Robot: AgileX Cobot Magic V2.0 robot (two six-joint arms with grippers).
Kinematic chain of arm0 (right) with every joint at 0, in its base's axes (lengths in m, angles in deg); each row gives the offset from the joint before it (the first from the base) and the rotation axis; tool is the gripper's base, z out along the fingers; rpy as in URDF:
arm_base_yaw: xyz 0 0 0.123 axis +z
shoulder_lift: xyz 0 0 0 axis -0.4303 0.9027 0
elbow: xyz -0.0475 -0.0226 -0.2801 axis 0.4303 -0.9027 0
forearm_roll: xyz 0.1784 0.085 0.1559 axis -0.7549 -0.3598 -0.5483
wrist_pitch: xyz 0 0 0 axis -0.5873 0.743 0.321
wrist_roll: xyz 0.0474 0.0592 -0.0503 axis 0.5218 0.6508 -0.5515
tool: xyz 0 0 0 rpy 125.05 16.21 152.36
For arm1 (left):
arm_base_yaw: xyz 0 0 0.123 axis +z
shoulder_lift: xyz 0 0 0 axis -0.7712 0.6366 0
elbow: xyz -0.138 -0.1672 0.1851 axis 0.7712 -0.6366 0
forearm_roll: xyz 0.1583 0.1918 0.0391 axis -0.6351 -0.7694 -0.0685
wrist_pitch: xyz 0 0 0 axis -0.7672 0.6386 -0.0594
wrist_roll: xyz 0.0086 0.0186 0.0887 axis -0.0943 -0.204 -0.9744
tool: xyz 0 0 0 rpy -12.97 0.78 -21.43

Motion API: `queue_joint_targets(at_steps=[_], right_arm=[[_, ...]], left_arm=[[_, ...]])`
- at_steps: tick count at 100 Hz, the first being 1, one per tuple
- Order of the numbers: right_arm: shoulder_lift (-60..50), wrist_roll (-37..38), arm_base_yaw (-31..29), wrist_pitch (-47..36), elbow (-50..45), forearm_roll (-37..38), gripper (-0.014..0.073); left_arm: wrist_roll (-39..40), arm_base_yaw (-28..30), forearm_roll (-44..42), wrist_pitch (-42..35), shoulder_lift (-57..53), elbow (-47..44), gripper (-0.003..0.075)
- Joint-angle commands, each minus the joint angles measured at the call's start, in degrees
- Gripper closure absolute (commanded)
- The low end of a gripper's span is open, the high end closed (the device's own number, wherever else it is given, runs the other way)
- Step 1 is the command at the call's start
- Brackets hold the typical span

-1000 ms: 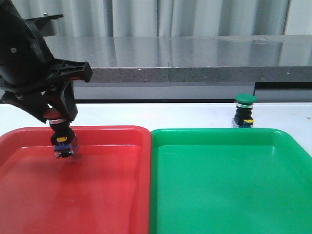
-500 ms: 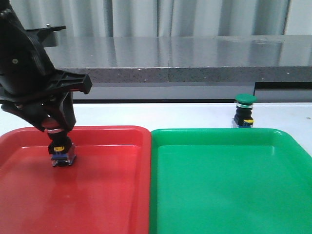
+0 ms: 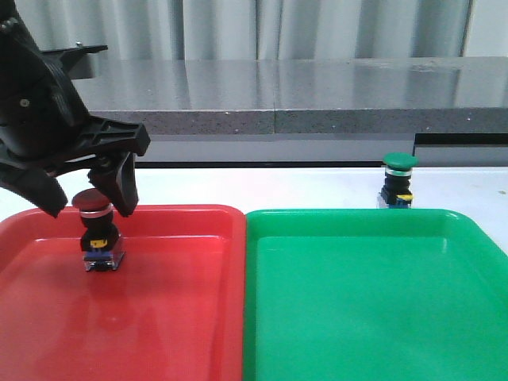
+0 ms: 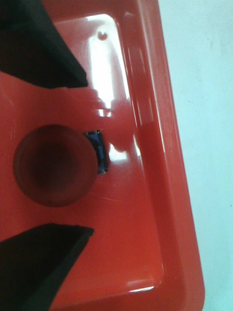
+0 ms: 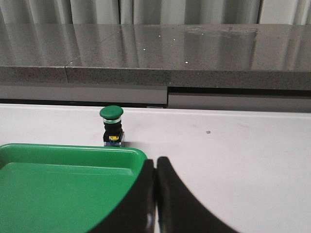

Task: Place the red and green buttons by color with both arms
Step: 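Open the left gripper and raise it away from the button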

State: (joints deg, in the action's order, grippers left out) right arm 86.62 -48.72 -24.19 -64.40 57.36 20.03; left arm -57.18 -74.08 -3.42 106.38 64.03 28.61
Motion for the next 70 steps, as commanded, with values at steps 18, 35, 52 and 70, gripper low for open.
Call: queue_joint_targets(at_steps=[18, 35, 52, 70], right_arm=[[-1.3, -0.3, -0.3, -4.7, 0.8, -0.1, 0.066], [-1.3, -0.3, -0.3, -4.7, 0.8, -0.1, 0.066], [-1.3, -0.3, -0.3, -4.7, 0.8, -0.1, 0.066], [-1.3, -0.3, -0.3, -4.7, 0.8, -0.1, 0.066]], left_arm=[[0.7, -0.4, -0.3, -2.8, -3.6, 1.3, 0.0141], [0.7, 0.2, -1.9, -6.0, -8.3, 1.3, 0.0141], [0.7, 3.5, -2.0, -8.6, -13.6, 1.3, 0.0141], [0.7, 8.4, -2.4, -8.7, -19.7, 1.0, 0.0141]])
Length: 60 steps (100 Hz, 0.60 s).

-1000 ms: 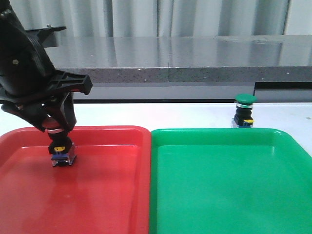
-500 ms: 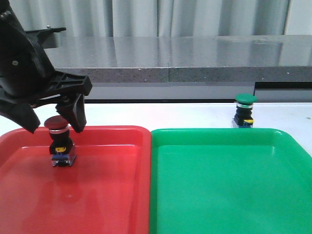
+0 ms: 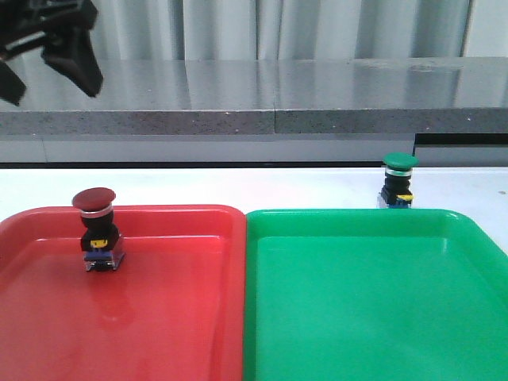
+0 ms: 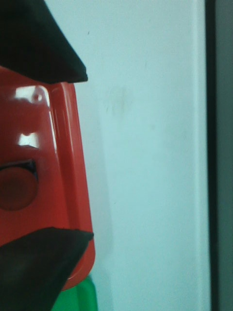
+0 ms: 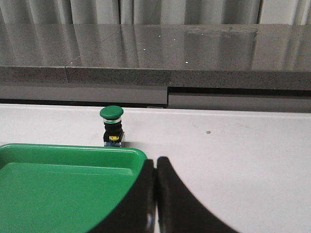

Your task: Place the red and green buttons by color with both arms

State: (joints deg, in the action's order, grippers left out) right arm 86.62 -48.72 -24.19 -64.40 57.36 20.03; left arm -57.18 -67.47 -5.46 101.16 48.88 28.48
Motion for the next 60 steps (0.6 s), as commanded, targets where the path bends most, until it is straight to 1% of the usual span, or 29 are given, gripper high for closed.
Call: queue_joint_targets(at_steps=[1, 19, 36, 60], right_arm=[[-1.3, -0.3, -0.3, -4.7, 0.8, -0.1, 0.066], [-1.3, -0.3, -0.3, -4.7, 0.8, -0.1, 0.066], [-1.3, -0.3, -0.3, -4.7, 0.8, -0.1, 0.066], [-1.3, -0.3, -0.3, -4.7, 0.8, -0.1, 0.066]], left_arm=[[0.7, 2.0, -0.4, -3.6, -5.0, 1.0, 0.0141], [0.7, 4.6, -1.6, -5.3, -12.6, -3.1, 0.0141], [0.7, 5.1, -1.9, -10.0, -21.9, -11.1, 0.0142], [0.7, 5.1, -2.0, -13.0, -36.6, -22.1, 0.0155]])
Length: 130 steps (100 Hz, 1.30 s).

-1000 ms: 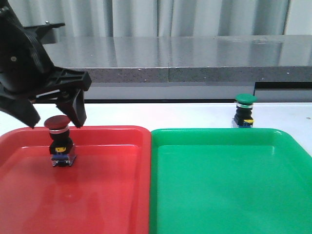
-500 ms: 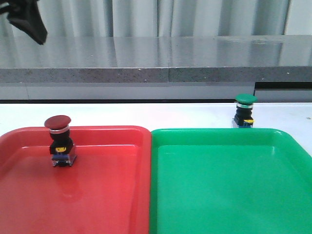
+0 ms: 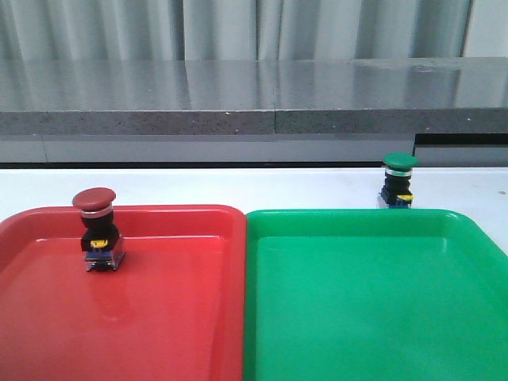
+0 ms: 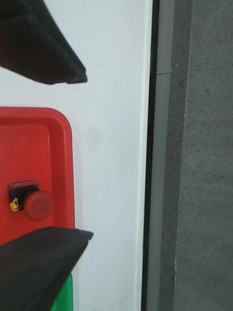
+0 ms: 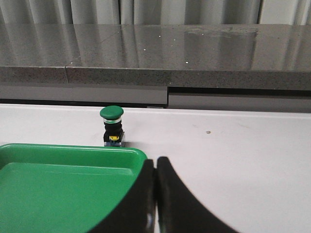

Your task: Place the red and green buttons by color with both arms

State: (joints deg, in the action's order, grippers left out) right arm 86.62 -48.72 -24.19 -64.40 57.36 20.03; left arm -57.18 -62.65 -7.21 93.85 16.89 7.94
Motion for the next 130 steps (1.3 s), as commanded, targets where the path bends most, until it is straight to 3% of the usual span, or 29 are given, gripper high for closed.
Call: queue_joint_targets(at_steps=[1, 33, 40, 54, 75, 130], right_arm=[[-1.3, -0.3, -0.3, -4.7, 0.8, -0.1, 0.066], [-1.3, -0.3, -0.3, -4.7, 0.8, -0.1, 0.066], [-1.3, -0.3, -0.3, -4.7, 0.8, -0.1, 0.066], [-1.3, -0.3, -0.3, -4.7, 0.8, -0.1, 0.066], [-1.3, -0.3, -0.3, -4.7, 0.8, -0.1, 0.066], [-1.3, -0.3, -0.3, -4.7, 0.8, -0.1, 0.066]], left_arm=[[0.7, 0.2, -0.2, -5.8, -5.0, -1.6, 0.0155], [0.7, 0.2, -0.9, -7.8, -18.3, -10.4, 0.0157], [0.7, 0.2, -1.9, -7.7, -18.6, -10.5, 0.0185], [0.6, 0.2, -2.9, -7.6, -18.6, -10.5, 0.0359], [0.6, 0.2, -3.1, -7.6, -18.6, -10.5, 0.0739], [0.6, 0.2, -3.3, -7.6, -18.6, -10.5, 0.0739]])
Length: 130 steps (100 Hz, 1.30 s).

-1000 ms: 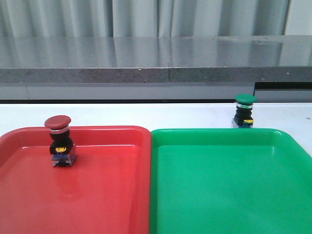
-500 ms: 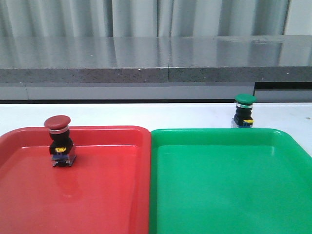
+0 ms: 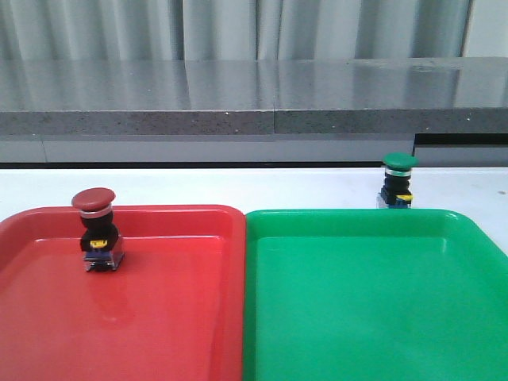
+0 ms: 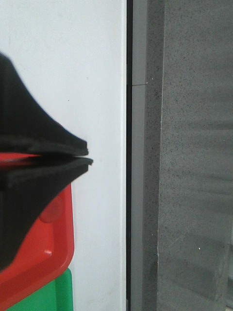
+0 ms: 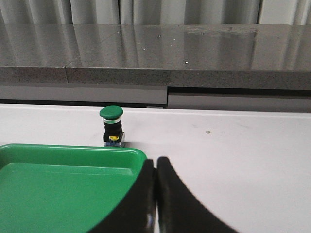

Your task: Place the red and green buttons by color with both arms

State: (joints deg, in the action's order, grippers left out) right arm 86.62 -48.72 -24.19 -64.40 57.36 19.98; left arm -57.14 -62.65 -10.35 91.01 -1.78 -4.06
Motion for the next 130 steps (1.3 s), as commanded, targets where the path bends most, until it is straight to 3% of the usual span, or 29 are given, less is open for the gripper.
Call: queue_joint_targets(at_steps=[1, 45, 60, 77, 130], right_arm=[[-1.3, -0.3, -0.3, -4.7, 0.8, 0.0, 0.066], [-1.3, -0.3, -0.3, -4.7, 0.8, 0.0, 0.066], [-1.3, -0.3, -0.3, -4.7, 0.8, 0.0, 0.066], [-1.3, -0.3, -0.3, -4.7, 0.8, 0.0, 0.066], [-1.3, -0.3, -0.3, -4.7, 0.8, 0.0, 0.066]], left_arm=[[0.5, 0.2, -0.1, -4.8, 0.1, 1.5, 0.0739], [-0.5, 0.2, -0.4, -5.8, -0.2, 1.5, 0.074], [-12.2, 0.2, 3.0, -13.3, -1.9, -0.6, 0.0739], [-14.1, 0.2, 4.3, -20.0, -5.3, -5.9, 0.0739], [-12.9, 9.6, 4.5, -20.0, -24.8, -25.1, 0.0739]])
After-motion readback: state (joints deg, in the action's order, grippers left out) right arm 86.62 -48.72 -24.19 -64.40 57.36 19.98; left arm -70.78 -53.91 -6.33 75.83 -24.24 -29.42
